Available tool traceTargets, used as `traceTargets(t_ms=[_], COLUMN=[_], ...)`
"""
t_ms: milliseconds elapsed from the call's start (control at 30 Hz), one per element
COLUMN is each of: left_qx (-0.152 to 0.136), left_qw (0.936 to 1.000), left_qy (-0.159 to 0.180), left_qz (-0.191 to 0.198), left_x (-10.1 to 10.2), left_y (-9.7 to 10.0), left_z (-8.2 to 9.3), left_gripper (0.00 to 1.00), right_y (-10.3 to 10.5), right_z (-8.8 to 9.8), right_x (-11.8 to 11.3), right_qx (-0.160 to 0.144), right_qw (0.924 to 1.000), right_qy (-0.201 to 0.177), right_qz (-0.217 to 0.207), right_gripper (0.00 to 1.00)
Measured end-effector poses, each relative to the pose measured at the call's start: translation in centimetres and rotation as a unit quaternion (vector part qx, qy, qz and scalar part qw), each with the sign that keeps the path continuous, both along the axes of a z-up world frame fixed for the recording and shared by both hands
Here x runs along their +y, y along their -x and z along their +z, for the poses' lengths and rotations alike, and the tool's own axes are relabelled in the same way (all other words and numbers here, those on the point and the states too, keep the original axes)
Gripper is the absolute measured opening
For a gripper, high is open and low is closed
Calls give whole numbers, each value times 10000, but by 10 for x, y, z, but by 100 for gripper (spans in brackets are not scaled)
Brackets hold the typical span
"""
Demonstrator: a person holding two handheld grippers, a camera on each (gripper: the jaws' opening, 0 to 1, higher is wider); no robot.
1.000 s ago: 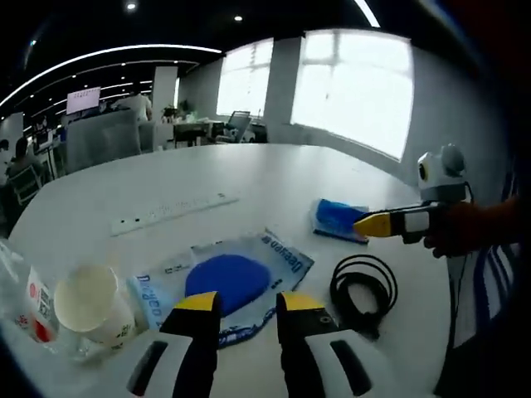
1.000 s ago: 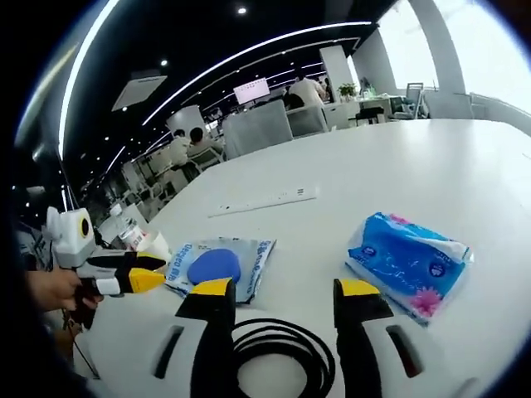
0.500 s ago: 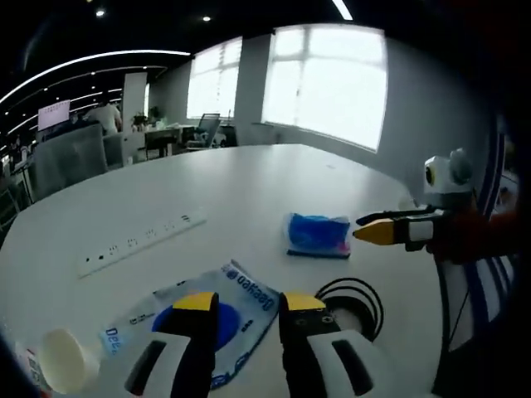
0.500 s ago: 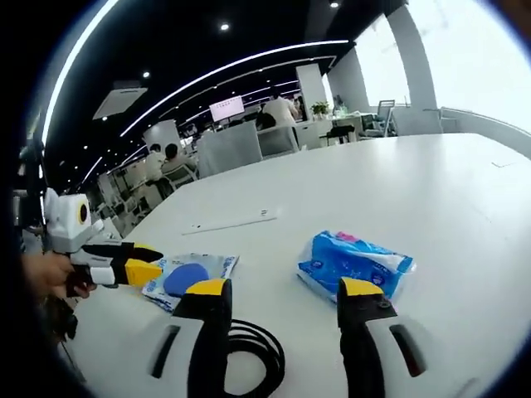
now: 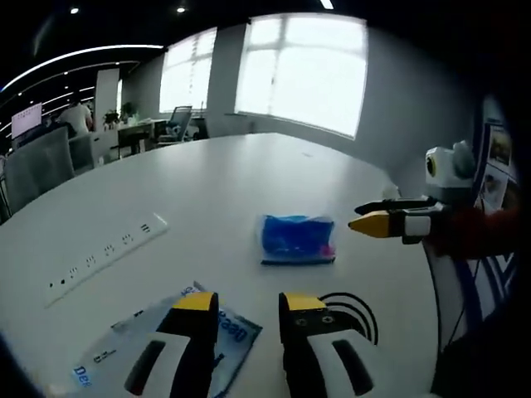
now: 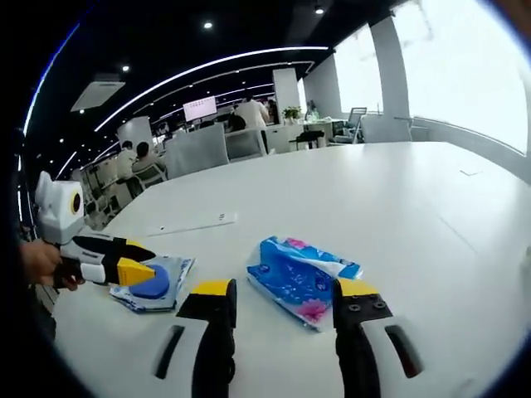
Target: Arrange the tabletop items into an orderly group along one side of the table until the central work area is clear of visible clutter.
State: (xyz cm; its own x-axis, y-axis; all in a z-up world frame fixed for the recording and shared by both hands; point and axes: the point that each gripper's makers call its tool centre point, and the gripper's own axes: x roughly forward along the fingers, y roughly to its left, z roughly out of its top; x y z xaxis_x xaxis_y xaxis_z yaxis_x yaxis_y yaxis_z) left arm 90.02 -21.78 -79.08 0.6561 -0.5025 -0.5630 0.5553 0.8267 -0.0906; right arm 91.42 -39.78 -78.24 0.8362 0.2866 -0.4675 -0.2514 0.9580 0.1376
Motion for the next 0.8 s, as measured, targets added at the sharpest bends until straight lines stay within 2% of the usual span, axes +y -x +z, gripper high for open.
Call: traceTargets(t_ms=[233,300,433,500,800], left_qx=[45,77,46,34,55], left_qw=[9994,9987,9980,9975,9948], left_qy=[-34,-146,-196,-232,-355], left_qz=[-338,-478,-599,-663,-954], left_x=[-28,-33,-40,-42,-59], left_y=[-23,-29,-40,-47,-64], left_z=[-5,-7,-7,-8,-17], left_gripper=[26,26,26,26,24], right_y=[-4,-5,-5,-5,-13], right_z=[-10,-15,-19,-20,-28], right_x=[-10,-10,-12,-16,-27], right_qx=[141,192,236,193,262], right_qw=[9997,9996,9992,9988,9974], right_qy=[53,26,53,224,249], right_qz=[-182,-227,-315,-386,-626], right_gripper=[42,42,39,36,29])
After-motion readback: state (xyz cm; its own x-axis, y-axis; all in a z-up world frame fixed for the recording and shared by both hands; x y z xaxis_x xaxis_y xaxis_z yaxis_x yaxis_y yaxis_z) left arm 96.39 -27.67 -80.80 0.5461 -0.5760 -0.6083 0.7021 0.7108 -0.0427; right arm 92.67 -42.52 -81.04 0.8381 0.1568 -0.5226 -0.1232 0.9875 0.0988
